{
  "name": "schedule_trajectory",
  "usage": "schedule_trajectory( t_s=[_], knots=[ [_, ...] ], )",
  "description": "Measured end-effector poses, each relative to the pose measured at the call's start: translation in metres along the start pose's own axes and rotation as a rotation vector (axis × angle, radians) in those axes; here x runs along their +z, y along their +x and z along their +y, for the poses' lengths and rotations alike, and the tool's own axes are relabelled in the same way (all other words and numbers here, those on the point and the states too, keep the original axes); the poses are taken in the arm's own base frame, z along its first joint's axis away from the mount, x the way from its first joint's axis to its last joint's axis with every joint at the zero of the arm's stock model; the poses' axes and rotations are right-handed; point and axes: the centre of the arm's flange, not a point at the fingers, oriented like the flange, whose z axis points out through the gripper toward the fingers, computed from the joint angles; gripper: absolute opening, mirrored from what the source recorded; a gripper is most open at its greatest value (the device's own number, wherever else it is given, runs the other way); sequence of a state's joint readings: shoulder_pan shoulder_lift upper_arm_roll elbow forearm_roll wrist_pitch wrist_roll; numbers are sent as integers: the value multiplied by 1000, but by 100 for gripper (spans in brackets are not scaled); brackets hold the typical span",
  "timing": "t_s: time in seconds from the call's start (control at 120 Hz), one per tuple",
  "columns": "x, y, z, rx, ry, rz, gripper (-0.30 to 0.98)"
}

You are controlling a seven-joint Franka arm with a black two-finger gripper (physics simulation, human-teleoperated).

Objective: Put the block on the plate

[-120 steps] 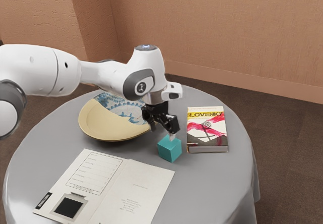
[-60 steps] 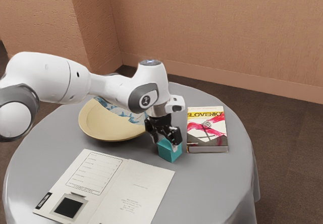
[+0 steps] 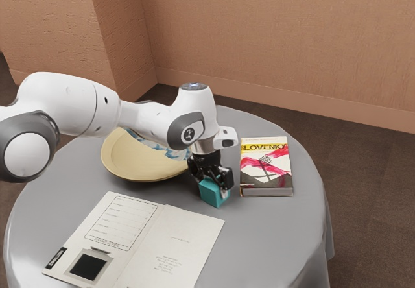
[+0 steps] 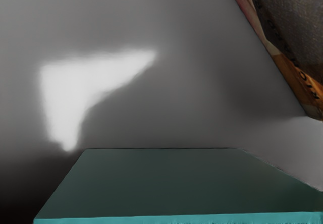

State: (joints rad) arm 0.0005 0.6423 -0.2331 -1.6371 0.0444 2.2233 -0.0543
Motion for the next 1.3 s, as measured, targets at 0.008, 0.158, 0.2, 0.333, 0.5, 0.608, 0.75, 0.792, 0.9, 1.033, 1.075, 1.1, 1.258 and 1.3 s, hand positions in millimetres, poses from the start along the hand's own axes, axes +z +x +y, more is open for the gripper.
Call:
schedule_trajectory(
  t_s=[0.008,0.158,0.2,0.333,0.5,0.608,0.75,0.792,0.9,1.033,1.075,1.1,1.258,1.3],
  knots=[
    [0,0,0,0,0,0,54],
    [-1,0,3,1,0,3,45],
    [-2,1,4,1,0,5,43],
    [-9,1,8,2,2,12,40],
    [-43,0,19,7,13,44,39],
    [-99,2,24,8,30,91,38],
    [-185,17,-21,-41,93,142,38],
    [-186,15,-56,-88,112,120,39],
    [-173,5,-116,-168,133,51,39],
    [-143,2,-147,-201,123,-16,39],
    [-135,2,-152,-205,119,-30,40],
    [-128,3,-155,-206,116,-40,40],
    [-99,4,-180,-221,99,-73,40],
    [-95,7,-189,-224,92,-69,40]
  ],
)
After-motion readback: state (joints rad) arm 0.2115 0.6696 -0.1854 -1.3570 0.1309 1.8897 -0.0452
